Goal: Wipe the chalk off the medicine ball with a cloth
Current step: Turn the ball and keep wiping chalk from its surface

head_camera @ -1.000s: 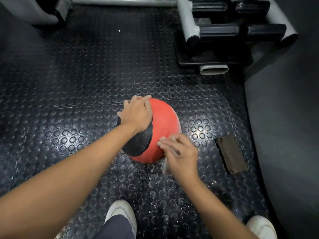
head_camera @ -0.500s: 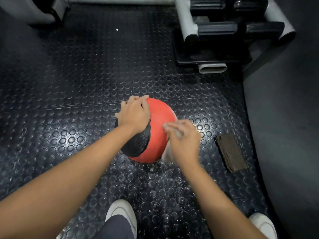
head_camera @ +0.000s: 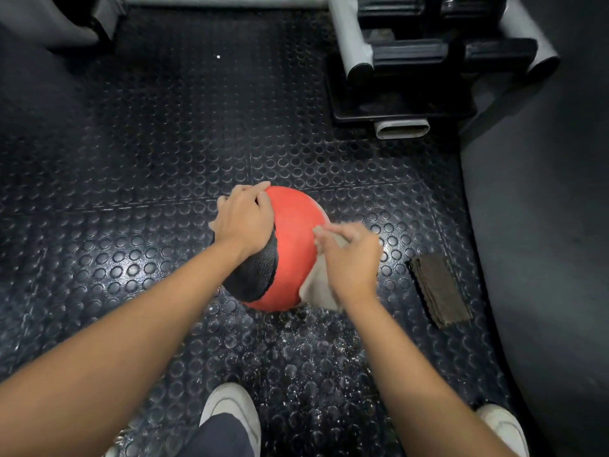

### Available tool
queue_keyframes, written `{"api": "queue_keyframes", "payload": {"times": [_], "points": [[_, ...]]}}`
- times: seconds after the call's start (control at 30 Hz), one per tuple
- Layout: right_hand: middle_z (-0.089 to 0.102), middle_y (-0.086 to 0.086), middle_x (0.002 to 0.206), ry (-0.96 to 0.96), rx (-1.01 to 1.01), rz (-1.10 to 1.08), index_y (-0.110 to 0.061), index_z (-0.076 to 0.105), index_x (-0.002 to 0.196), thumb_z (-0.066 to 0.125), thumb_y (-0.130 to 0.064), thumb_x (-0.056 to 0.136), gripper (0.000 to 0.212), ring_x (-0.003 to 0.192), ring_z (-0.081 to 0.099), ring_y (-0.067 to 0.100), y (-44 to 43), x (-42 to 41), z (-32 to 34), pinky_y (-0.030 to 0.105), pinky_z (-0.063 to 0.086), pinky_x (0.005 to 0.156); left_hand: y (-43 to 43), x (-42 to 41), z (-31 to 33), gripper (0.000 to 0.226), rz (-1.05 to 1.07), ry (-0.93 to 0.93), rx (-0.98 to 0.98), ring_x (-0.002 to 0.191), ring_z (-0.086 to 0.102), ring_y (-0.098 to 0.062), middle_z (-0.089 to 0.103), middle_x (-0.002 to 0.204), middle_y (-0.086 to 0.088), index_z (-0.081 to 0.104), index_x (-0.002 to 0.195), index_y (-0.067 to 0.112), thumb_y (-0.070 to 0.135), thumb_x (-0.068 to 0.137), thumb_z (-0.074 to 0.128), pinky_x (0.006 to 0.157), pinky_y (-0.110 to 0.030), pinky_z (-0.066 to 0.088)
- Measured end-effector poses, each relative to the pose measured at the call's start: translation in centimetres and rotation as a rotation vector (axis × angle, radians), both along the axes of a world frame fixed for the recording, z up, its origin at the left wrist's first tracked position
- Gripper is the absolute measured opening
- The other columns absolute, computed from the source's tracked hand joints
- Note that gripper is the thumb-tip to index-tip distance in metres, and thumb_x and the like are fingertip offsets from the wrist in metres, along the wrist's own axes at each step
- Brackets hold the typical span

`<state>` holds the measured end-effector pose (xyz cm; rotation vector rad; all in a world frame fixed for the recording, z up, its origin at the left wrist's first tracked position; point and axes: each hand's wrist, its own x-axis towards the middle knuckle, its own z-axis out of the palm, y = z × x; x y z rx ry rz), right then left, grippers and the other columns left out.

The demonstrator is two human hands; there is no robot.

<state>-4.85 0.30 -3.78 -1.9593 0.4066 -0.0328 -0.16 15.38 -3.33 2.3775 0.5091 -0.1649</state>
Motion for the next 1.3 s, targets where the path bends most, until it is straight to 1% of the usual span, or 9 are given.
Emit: {"api": "queue_keyframes", "payload": {"times": [0.13,0.23,0.43,0.57,0.67,0.8,1.0,1.13,1.3], "points": [[0.065,-0.001,0.092,-0.014,0.059,0.000,-0.006,0.076,0.089,0.074,-0.005,0.081,0.008,0.078,0.057,-0.017,0.9,-4.4,-0.3,-0.004,0.039,0.071,0.3,-0.1,0.0,0.047,0.009,0.002,-0.018,0.135,0.032,-0.030,0.045,0.146,0.009,0.050,0.137,0.040,0.032,0.099,0.025,0.106,-0.057,0.030],[0.067,0.000,0.092,-0.025,0.037,-0.061,-0.011,0.075,0.075,0.074,-0.007,0.081,0.007,0.079,0.057,-0.009,0.5,-1.5,-0.2,-0.003,0.037,0.072,0.4,-0.6,0.0,0.046,0.003,-0.007,-0.025,0.135,0.030,-0.029,0.043,0.145,0.008,0.049,0.138,0.039,0.033,0.100,0.025,0.107,-0.058,0.030],[0.073,-0.001,0.087,0.059,0.001,-0.043,-0.013,0.078,0.087,0.074,-0.014,0.082,0.006,0.081,0.066,0.006,-0.4,3.9,-0.8,0.027,0.056,0.083,0.8,-0.7,-0.3,0.046,-0.004,-0.023,-0.028,0.135,0.031,-0.028,0.044,0.145,0.007,0.051,0.137,0.038,0.032,0.099,0.025,0.108,-0.057,0.029],[0.070,-0.004,0.090,0.027,0.056,-0.020,-0.019,0.076,0.078,0.075,-0.014,0.081,0.006,0.082,0.062,-0.005,0.1,-1.6,-0.6,0.011,0.048,0.081,1.2,-0.3,-0.6,0.046,0.010,-0.029,-0.035,0.134,0.036,-0.030,0.047,0.144,0.005,0.053,0.136,0.037,0.031,0.099,0.026,0.110,-0.053,0.030],[0.067,-0.004,0.090,0.004,0.081,-0.011,-0.009,0.076,0.087,0.076,-0.007,0.080,0.007,0.079,0.057,-0.016,0.8,-4.7,-1.0,-0.001,0.041,0.073,1.2,-0.5,-0.7,0.047,-0.002,-0.024,-0.028,0.135,0.034,-0.030,0.046,0.145,0.004,0.052,0.137,0.037,0.031,0.099,0.025,0.110,-0.052,0.029],[0.070,0.002,0.092,-0.008,0.075,-0.069,-0.011,0.075,0.073,0.073,-0.008,0.081,0.008,0.084,0.061,-0.003,-0.1,-0.8,-1.3,0.002,0.041,0.077,1.1,-0.5,-0.4,0.046,0.009,-0.016,-0.022,0.136,0.031,-0.031,0.044,0.146,0.002,0.049,0.139,0.036,0.031,0.100,0.025,0.111,-0.054,0.027],[0.070,0.001,0.093,0.049,0.027,-0.084,-0.012,0.076,0.088,0.072,-0.015,0.085,0.006,0.088,0.065,0.008,-0.7,2.9,-1.9,0.020,0.053,0.083,1.2,-0.5,-0.5,0.046,0.013,-0.018,-0.024,0.134,0.033,-0.031,0.045,0.145,0.001,0.050,0.139,0.036,0.031,0.100,0.025,0.112,-0.055,0.026],[0.069,-0.002,0.092,0.014,0.077,-0.051,-0.013,0.075,0.084,0.073,-0.011,0.083,0.003,0.084,0.061,-0.002,0.2,-2.7,-1.4,0.005,0.046,0.075,1.5,-0.2,-0.6,0.047,0.009,-0.016,-0.033,0.135,0.035,-0.030,0.046,0.144,0.000,0.051,0.138,0.036,0.032,0.099,0.025,0.111,-0.052,0.029],[0.069,-0.001,0.092,0.019,0.068,-0.101,-0.019,0.071,0.066,0.071,-0.005,0.080,0.020,0.087,0.061,0.005,0.0,-0.4,-1.8,0.007,0.042,0.078,1.0,-0.6,-0.1,0.047,0.025,-0.011,-0.046,0.136,0.031,-0.030,0.043,0.145,0.003,0.048,0.140,0.035,0.032,0.100,0.025,0.112,-0.057,0.026]]}}
